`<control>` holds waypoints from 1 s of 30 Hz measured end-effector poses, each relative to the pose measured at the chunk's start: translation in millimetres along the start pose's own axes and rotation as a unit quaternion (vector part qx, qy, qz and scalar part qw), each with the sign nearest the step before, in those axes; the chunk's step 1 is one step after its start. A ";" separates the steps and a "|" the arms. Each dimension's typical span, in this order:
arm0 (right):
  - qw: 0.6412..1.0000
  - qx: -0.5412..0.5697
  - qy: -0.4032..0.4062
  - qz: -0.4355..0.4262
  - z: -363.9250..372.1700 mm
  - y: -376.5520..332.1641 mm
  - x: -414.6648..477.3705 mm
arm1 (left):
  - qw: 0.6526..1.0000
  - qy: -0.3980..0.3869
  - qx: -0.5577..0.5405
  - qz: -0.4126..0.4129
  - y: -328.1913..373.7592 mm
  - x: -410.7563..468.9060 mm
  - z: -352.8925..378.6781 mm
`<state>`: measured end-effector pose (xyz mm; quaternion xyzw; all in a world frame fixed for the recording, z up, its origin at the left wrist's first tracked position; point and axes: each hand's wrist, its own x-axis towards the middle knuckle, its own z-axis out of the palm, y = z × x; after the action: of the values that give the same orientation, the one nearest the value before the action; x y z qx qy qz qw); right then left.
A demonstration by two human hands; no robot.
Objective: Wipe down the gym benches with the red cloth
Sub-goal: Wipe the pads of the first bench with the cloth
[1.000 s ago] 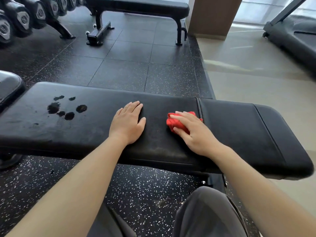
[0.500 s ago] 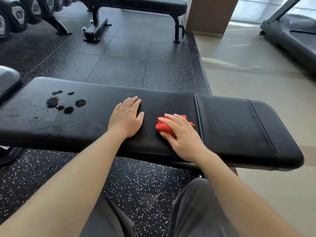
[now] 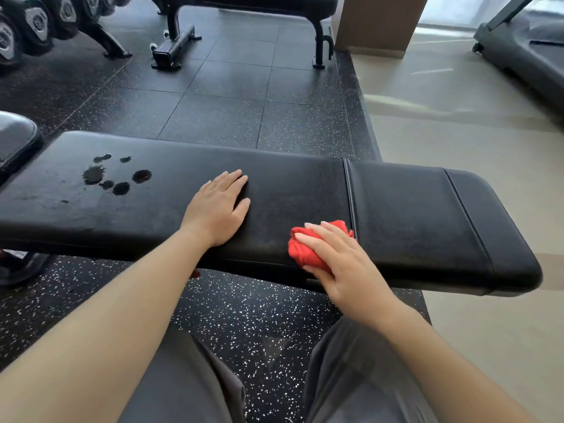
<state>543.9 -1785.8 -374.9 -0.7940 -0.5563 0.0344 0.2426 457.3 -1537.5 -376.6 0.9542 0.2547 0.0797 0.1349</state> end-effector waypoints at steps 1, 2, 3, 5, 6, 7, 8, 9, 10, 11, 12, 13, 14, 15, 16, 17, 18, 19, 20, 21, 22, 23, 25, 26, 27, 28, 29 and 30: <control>1.000 -0.001 0.008 -0.001 -0.2 2.3 -2.2 | 1.000 0.001 -0.002 0.000 0.0 0.3 0.1; 1.000 -0.001 0.016 0.001 1.0 2.8 -2.0 | 1.000 0.002 -0.004 0.001 -0.1 0.5 -0.1; 1.000 -0.001 0.024 0.007 2.9 1.4 0.5 | 1.000 0.003 -0.005 0.003 -0.2 0.9 0.2; 0.999 -0.004 0.035 0.021 8.7 -7.0 12.8 | 1.000 0.010 -0.011 0.005 -0.4 2.3 0.9; 0.999 -0.007 0.035 0.023 12.4 -12.7 21.6 | 1.000 0.016 -0.016 0.004 -0.4 3.0 0.7; 0.999 -0.011 0.032 0.021 16.7 -18.4 31.6 | 1.000 0.022 -0.023 0.003 -0.3 3.3 0.2; 0.999 -0.016 0.026 0.016 20.5 -24.2 41.5 | 0.999 0.026 -0.030 0.001 0.0 3.5 -0.5; 1.000 -0.019 0.019 0.012 24.3 -29.2 50.4 | 0.999 0.027 -0.037 0.003 0.0 3.7 -1.4; 1.000 -0.021 0.012 0.009 27.0 -32.8 57.3 | 0.999 0.025 -0.045 0.007 -0.5 4.0 -2.6; 1.000 -0.021 0.004 0.007 28.3 -34.6 60.8 | 0.998 0.019 -0.057 0.011 -1.7 4.5 -4.1; 1.000 -0.018 -0.005 0.003 28.3 -34.2 60.3 | 0.997 0.008 -0.070 0.017 -4.0 4.7 -6.4; 1.000 -0.014 -0.014 -0.003 27.5 -32.2 56.0 | 0.997 -0.003 -0.077 0.025 -8.0 4.1 -8.6; 1.000 -0.011 -0.020 -0.011 25.7 -29.8 49.0 | 0.997 -0.009 -0.068 0.036 -13.9 2.3 -11.2; 1.000 -0.009 -0.021 -0.019 24.0 -27.1 41.6 | 0.998 -0.010 -0.048 0.046 -21.3 -0.4 -13.8; 0.999 -0.010 -0.018 -0.024 23.2 -24.8 34.3 | 0.998 -0.010 -0.028 0.052 -29.0 -4.3 -16.2; 0.999 -0.012 -0.014 -0.027 23.0 -23.5 28.2 | 0.998 -0.007 -0.024 0.050 -35.8 -9.0 -18.1; 1.000 -0.012 -0.008 -0.022 23.2 -23.7 24.9 | 0.998 -0.002 -0.034 0.043 -40.9 -13.3 -19.5; 1.000 -0.011 -0.002 -0.011 24.2 -25.6 26.1 | 0.998 0.007 -0.049 0.035 -44.8 -16.2 -20.4; 1.000 -0.009 0.003 0.002 25.9 -28.8 31.2 | 0.998 0.014 -0.059 0.028 -46.6 -17.1 -20.6; 1.000 -0.007 0.007 0.013 28.0 -32.3 39.2 | 0.998 0.019 -0.059 0.022 -46.5 -16.7 -20.3; 1.000 -0.005 0.010 0.020 31.5 -35.5 50.1 | 0.998 0.023 -0.054 0.021 -45.3 -15.8 -19.9; 1.000 -0.004 0.012 0.023 35.8 -38.1 62.8 | 0.998 0.028 -0.048 0.020 -43.6 -15.0 -19.6; 0.999 -0.010 0.010 0.030 45.0 -41.5 89.4 | 0.999 0.034 -0.039 0.019 -41.5 -14.9 -19.0; 0.999 -0.016 0.008 0.033 49.4 -42.8 101.9 | 0.999 0.035 -0.034 0.018 -41.5 -15.5 -18.6; 0.999 -0.021 0.006 0.039 52.8 -44.4 113.0 | 0.999 0.036 -0.031 0.017 -42.6 -15.9 -18.3; 0.999 -0.025 0.004 0.048 55.6 -45.4 122.1 | 0.999 0.036 -0.031 0.016 -43.5 -15.9 -17.8; 0.998 -0.026 0.002 0.054 58.2 -45.2 128.7 | 0.999 0.038 -0.033 0.016 -43.8 -15.5 -17.5; 0.998 -0.025 -0.001 0.058 59.0 -45.3 131.5 | 0.998 0.038 -0.036 0.016 -44.2 -14.7 -17.2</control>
<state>535.3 -1634.9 -379.4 -0.8306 -0.5104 0.0352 0.2199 420.3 -1504.4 -374.6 0.9489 0.2415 0.1275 0.1582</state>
